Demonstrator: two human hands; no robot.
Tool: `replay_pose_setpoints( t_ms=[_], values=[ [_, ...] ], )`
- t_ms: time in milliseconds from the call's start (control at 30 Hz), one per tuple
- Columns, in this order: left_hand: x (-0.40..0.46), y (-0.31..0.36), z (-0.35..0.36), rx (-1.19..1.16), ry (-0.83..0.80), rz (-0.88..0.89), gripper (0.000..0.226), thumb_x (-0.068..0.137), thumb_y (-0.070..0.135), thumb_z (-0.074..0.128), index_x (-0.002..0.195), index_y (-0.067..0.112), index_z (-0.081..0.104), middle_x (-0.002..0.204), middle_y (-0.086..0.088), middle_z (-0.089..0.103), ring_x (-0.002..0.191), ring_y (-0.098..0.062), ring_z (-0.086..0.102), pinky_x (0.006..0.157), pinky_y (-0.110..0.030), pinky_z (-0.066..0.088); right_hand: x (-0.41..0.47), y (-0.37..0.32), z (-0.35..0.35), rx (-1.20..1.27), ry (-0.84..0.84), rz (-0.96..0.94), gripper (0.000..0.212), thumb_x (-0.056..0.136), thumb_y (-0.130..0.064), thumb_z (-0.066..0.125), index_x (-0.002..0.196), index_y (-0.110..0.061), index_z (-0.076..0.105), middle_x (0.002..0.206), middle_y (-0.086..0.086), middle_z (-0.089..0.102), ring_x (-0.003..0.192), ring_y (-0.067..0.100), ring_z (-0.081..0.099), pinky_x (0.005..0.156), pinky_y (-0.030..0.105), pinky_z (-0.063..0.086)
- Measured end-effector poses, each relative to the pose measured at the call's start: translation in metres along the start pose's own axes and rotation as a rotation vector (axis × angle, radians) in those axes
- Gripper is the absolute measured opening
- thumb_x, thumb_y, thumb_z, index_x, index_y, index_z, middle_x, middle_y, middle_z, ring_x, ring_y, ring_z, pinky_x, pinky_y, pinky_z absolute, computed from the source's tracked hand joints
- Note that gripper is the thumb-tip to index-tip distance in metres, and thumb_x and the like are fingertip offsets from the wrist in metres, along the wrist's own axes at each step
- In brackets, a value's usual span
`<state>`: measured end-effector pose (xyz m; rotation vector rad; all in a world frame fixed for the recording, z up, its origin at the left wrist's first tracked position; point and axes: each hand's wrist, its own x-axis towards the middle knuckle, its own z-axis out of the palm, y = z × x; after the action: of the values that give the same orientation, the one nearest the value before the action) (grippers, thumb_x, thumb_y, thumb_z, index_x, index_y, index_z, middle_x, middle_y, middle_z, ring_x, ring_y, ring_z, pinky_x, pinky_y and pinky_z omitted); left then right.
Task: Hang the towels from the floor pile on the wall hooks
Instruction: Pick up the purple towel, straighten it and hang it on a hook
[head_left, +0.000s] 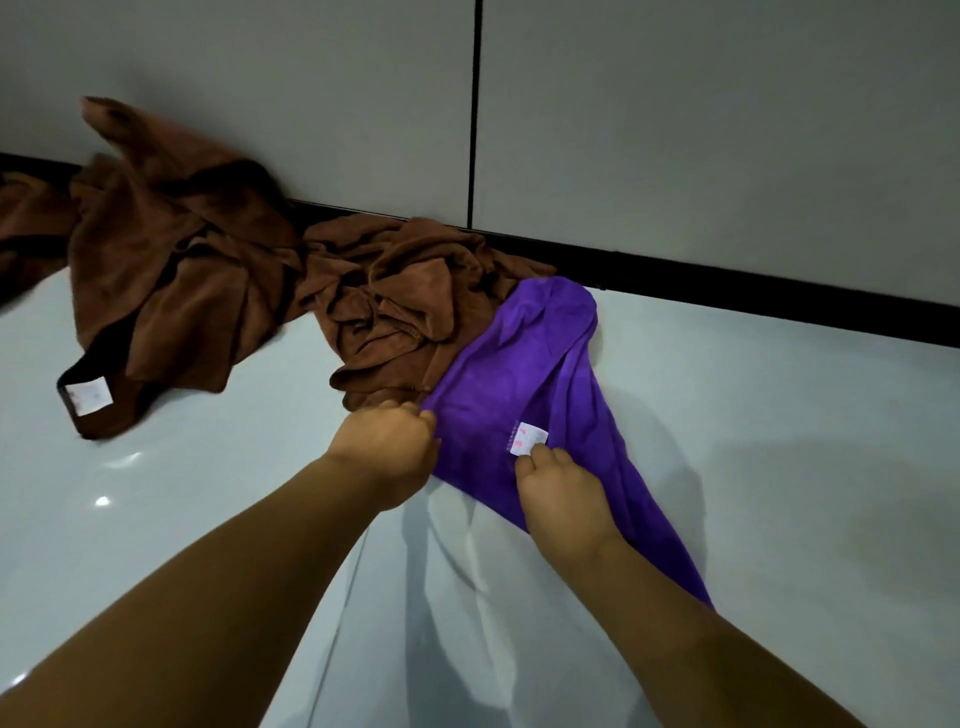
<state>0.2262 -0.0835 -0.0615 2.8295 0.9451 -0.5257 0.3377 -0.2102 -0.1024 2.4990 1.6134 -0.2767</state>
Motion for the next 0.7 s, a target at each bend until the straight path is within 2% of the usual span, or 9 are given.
replay_pose_setpoints(
  t_ms=[67,100,167,200,267,333,467,600,700],
  values=[
    [0.005,-0.002,0.005,-0.033,0.022,-0.028,0.037,0.102,0.033,0.028,0.127,0.013,0.045,0.129,-0.007,0.051,0.115,-0.023,0.049,0.094,-0.030,0.039,0.002,-0.002,-0.002,-0.017,-0.070,-0.004,0.042,0.057,-0.012,0.083,0.095,-0.003,0.066,0.090,0.011,0.063,0.076,0.022,0.062,0.051,0.027,0.049],
    [0.005,-0.002,0.008,-0.054,0.020,-0.039,0.036,0.101,0.033,0.028,0.126,0.013,0.046,0.128,-0.007,0.051,0.113,-0.022,0.050,0.093,-0.030,0.040,0.006,0.000,0.005,-0.020,-0.015,-0.010,0.041,0.058,-0.011,0.083,0.093,-0.002,0.066,0.089,0.013,0.063,0.074,0.023,0.062,0.050,0.027,0.049],
    [0.003,-0.003,0.015,-0.045,0.009,-0.037,0.035,0.101,0.034,0.029,0.124,0.013,0.047,0.126,-0.005,0.052,0.111,-0.021,0.051,0.090,-0.028,0.041,0.004,-0.001,0.005,0.116,0.025,0.028,0.046,0.031,-0.010,0.092,0.069,-0.003,0.067,0.065,0.012,0.062,0.049,0.021,0.058,0.035,0.021,0.041],
    [0.000,-0.003,0.018,-0.029,0.005,-0.031,0.035,0.101,0.034,0.029,0.123,0.013,0.047,0.126,-0.005,0.052,0.110,-0.020,0.052,0.089,-0.027,0.041,0.004,-0.001,0.006,0.144,0.025,0.040,0.046,0.032,-0.012,0.092,0.069,-0.003,0.066,0.066,0.012,0.062,0.049,0.021,0.058,0.036,0.021,0.042],
    [-0.004,-0.005,0.018,-0.015,0.005,-0.017,0.035,0.101,0.033,0.030,0.123,0.014,0.047,0.125,-0.005,0.053,0.110,-0.020,0.052,0.089,-0.026,0.041,0.006,0.001,0.004,0.238,0.022,0.082,0.032,0.075,-0.015,0.073,0.102,-0.001,0.061,0.099,0.014,0.063,0.081,0.026,0.063,0.061,0.027,0.051],
    [-0.005,-0.006,0.012,-0.007,0.020,-0.009,0.035,0.101,0.033,0.029,0.125,0.014,0.046,0.126,-0.004,0.052,0.110,-0.020,0.052,0.089,-0.027,0.041,0.007,0.008,0.002,0.420,0.057,0.156,0.026,0.094,-0.013,0.043,0.117,-0.005,0.052,0.114,0.011,0.058,0.098,0.026,0.058,0.079,0.032,0.045],
    [-0.007,-0.008,-0.006,0.001,0.090,-0.020,0.035,0.101,0.033,0.029,0.125,0.014,0.046,0.129,-0.005,0.051,0.113,-0.022,0.050,0.089,-0.029,0.041,0.004,0.020,-0.018,0.723,0.190,0.193,0.008,0.096,-0.012,0.041,0.089,-0.013,0.046,0.074,-0.002,0.050,0.065,0.011,0.048,0.063,0.027,0.034],
    [-0.015,-0.008,-0.023,-0.014,0.143,-0.010,0.034,0.101,0.033,0.029,0.122,0.013,0.048,0.124,-0.006,0.053,0.109,-0.022,0.050,0.084,-0.029,0.039,0.000,0.029,-0.058,0.684,0.269,0.135,0.013,0.097,-0.014,0.039,0.084,-0.013,0.041,0.077,0.001,0.046,0.067,0.012,0.043,0.059,0.025,0.032],
    [-0.022,-0.005,-0.040,-0.026,0.199,0.017,0.034,0.101,0.032,0.030,0.120,0.011,0.048,0.121,-0.008,0.053,0.108,-0.024,0.050,0.085,-0.030,0.039,-0.003,0.033,-0.099,0.936,0.303,0.230,0.020,0.098,-0.013,0.034,0.078,-0.014,0.040,0.075,0.003,0.045,0.065,0.014,0.041,0.055,0.027,0.032]
  ],
)
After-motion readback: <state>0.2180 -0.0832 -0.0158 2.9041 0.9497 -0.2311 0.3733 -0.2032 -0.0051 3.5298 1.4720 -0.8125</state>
